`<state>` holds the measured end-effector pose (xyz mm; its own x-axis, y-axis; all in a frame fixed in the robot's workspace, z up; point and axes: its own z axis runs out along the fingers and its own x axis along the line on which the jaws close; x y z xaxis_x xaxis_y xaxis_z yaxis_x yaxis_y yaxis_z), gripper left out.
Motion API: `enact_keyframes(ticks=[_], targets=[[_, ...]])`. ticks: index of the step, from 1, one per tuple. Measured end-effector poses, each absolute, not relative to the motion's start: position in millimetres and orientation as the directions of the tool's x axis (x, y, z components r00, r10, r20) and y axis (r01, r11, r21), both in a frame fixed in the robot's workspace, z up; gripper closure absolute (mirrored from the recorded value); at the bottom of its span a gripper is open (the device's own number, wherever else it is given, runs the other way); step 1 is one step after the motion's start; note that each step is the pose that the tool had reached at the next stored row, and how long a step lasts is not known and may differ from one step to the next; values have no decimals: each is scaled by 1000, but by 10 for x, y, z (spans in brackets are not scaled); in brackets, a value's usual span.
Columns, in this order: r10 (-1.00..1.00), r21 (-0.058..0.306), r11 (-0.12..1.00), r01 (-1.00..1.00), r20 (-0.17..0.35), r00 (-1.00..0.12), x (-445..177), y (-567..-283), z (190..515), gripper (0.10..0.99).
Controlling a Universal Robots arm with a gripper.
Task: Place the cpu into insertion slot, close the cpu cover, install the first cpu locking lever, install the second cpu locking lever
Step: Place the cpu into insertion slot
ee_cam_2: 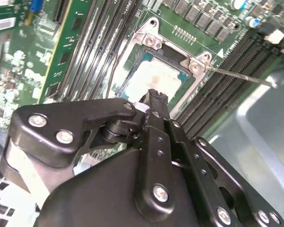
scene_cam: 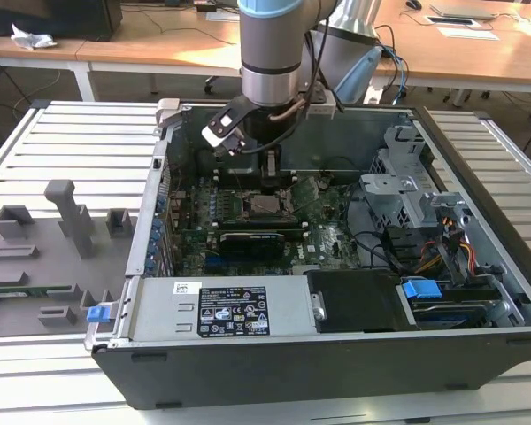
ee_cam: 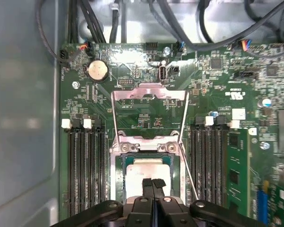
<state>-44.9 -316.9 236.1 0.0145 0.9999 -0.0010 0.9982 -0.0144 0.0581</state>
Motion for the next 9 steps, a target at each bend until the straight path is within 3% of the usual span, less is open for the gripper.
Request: enact_keyframes(ticks=[9], targets=[[1000,58,-14,998,-1,14,-448,-3169,2436,980]])
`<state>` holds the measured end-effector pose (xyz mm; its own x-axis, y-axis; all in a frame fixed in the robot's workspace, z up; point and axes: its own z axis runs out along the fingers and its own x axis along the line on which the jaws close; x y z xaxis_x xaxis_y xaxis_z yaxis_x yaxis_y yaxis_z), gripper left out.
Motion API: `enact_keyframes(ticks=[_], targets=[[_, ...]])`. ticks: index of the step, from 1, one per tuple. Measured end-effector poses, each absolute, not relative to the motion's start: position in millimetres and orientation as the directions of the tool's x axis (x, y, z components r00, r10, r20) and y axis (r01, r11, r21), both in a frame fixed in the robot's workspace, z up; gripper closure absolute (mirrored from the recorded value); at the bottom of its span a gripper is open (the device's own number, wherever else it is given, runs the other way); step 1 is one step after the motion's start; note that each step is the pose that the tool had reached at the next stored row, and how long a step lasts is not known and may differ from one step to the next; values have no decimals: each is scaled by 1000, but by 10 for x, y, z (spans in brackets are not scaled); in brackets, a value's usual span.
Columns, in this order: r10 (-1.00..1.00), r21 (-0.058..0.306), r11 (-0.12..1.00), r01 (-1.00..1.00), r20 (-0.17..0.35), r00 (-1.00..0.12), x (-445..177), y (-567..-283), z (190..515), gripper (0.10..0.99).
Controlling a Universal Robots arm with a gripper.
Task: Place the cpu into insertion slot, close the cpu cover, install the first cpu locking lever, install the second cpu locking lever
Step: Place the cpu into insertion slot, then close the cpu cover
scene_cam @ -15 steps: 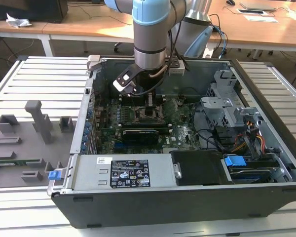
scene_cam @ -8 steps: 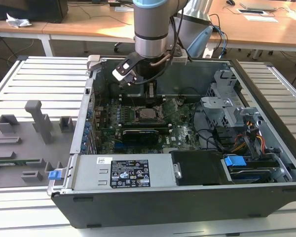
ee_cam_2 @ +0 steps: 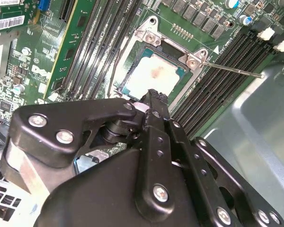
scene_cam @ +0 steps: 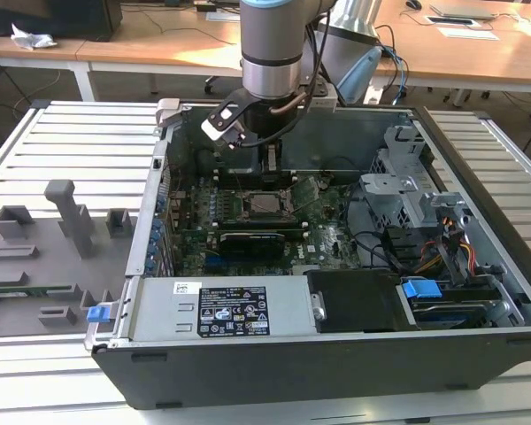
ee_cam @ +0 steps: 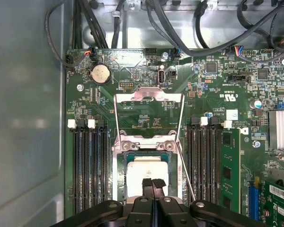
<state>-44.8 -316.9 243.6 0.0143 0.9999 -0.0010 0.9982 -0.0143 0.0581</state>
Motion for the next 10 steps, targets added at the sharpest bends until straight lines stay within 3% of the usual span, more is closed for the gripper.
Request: enact_keyframes(ticks=[10], targets=[[1000,58,-14,998,-2,14,-449,-3169,2452,980]])
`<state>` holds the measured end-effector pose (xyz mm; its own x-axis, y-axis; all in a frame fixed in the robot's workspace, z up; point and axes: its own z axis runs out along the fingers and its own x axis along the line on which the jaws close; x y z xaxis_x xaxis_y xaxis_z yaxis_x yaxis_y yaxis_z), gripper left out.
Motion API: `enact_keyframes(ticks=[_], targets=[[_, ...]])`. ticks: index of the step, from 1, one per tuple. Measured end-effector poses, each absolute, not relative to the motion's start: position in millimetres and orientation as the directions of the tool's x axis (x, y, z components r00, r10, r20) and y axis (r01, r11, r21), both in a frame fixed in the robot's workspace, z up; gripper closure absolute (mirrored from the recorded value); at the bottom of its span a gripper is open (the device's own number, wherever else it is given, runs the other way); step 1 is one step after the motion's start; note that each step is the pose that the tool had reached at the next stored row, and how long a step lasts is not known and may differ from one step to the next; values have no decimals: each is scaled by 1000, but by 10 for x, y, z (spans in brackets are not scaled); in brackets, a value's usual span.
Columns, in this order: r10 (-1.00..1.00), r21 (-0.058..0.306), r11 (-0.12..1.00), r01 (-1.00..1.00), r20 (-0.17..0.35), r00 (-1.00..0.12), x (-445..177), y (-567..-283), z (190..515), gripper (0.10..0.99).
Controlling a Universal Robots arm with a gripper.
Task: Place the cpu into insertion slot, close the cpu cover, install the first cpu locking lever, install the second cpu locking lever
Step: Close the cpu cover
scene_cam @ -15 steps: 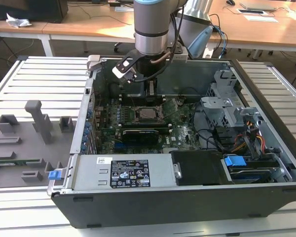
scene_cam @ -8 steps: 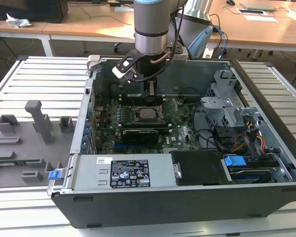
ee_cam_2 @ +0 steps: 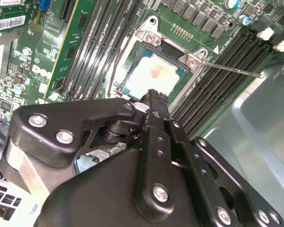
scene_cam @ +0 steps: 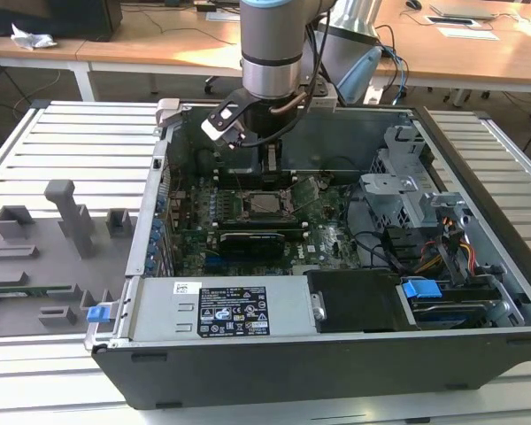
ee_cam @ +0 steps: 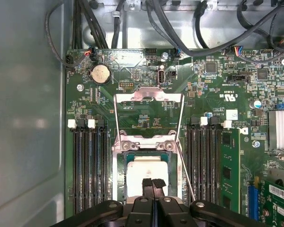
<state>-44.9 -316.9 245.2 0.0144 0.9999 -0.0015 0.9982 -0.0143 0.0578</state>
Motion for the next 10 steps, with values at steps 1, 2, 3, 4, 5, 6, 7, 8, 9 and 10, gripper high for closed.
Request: enact_keyframes(ticks=[1,2,3,4,5,6,7,8,9,10], targets=[[1000,58,-14,998,-1,14,-448,-3169,2483,980],[1000,58,-14,998,-1,14,-449,-3169,2509,980],[1000,58,-14,998,-1,14,-449,-3169,2536,980],[1000,58,-14,998,-1,14,-449,-3169,2561,980],[1000,58,-14,998,-1,14,-449,-3169,2604,980],[1000,58,-14,998,-1,14,-448,-3169,2661,980],[1000,58,-14,998,-1,14,-448,-3168,2677,980],[1000,58,-14,998,-1,14,-448,-3168,2677,980],[1000,58,-14,998,-1,14,-448,-3169,2679,980],[1000,58,-14,998,-1,14,-448,-3169,2679,980]])
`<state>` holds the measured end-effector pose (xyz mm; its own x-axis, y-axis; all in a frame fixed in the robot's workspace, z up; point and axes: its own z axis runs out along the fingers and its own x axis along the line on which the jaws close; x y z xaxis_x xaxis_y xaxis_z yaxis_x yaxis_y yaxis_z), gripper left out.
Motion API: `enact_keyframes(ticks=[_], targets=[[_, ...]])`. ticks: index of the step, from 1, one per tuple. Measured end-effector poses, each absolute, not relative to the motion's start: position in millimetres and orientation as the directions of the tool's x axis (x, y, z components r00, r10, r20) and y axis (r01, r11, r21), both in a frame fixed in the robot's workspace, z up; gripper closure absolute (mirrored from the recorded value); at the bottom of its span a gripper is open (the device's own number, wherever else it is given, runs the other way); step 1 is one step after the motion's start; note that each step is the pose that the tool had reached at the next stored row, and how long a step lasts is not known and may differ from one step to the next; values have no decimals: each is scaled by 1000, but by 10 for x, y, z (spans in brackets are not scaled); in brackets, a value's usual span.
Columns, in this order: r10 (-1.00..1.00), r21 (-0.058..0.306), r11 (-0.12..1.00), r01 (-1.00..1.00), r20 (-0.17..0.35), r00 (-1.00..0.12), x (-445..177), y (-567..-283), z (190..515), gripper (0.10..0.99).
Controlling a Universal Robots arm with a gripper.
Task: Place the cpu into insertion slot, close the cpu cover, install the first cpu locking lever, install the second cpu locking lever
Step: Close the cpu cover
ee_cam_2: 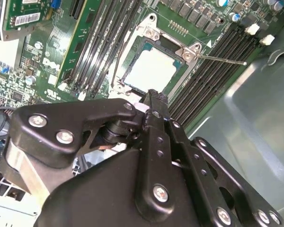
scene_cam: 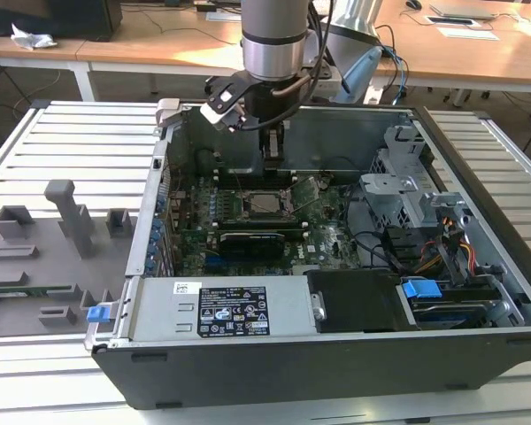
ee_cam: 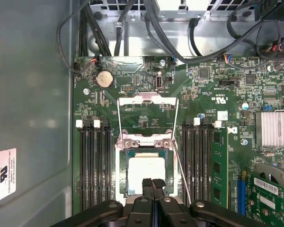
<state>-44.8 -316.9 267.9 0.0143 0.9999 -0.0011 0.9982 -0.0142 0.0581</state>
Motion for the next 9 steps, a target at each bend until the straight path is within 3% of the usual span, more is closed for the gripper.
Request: enact_keyframes(ticks=[9], targets=[[1000,58,-14,998,-1,14,-322,-3168,2679,980]])
